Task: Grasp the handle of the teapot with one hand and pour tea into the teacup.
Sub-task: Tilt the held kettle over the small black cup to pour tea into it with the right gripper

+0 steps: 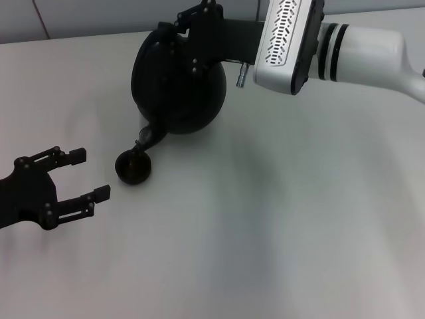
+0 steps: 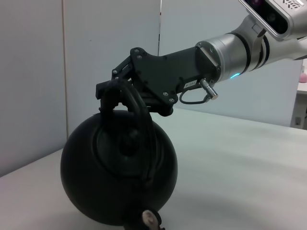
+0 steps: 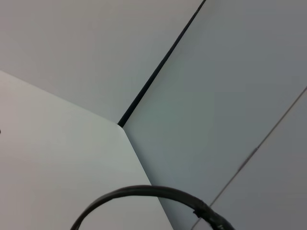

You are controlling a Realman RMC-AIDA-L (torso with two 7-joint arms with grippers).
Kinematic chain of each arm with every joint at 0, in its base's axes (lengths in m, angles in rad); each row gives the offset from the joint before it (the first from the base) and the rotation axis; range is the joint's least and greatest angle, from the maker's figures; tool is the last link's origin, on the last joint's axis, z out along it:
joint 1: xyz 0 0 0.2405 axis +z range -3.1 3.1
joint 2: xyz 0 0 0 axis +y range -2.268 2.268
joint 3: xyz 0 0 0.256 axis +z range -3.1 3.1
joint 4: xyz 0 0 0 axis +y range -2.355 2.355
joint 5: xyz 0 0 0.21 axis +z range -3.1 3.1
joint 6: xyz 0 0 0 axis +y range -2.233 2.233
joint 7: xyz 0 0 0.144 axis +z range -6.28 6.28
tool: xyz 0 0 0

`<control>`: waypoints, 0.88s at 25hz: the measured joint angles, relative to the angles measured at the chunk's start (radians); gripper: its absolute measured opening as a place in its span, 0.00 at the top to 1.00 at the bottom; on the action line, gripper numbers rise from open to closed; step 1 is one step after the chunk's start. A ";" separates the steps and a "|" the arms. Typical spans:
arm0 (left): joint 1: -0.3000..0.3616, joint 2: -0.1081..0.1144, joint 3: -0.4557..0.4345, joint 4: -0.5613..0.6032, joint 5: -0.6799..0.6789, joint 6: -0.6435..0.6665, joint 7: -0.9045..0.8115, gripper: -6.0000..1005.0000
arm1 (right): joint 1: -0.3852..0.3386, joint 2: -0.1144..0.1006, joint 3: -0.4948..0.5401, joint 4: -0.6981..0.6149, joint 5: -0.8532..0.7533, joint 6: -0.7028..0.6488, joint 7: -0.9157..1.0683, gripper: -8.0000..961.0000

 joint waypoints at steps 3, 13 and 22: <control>0.000 0.000 0.000 0.000 0.000 -0.002 0.000 0.20 | 0.000 0.000 0.000 -0.003 0.000 0.007 -0.005 0.90; -0.002 -0.002 0.000 0.000 0.000 -0.010 0.000 0.20 | 0.000 0.000 0.001 -0.005 -0.004 0.007 -0.014 0.90; -0.003 -0.002 0.000 -0.001 0.000 -0.015 0.000 0.20 | -0.001 0.000 -0.030 -0.012 0.000 0.020 -0.012 0.90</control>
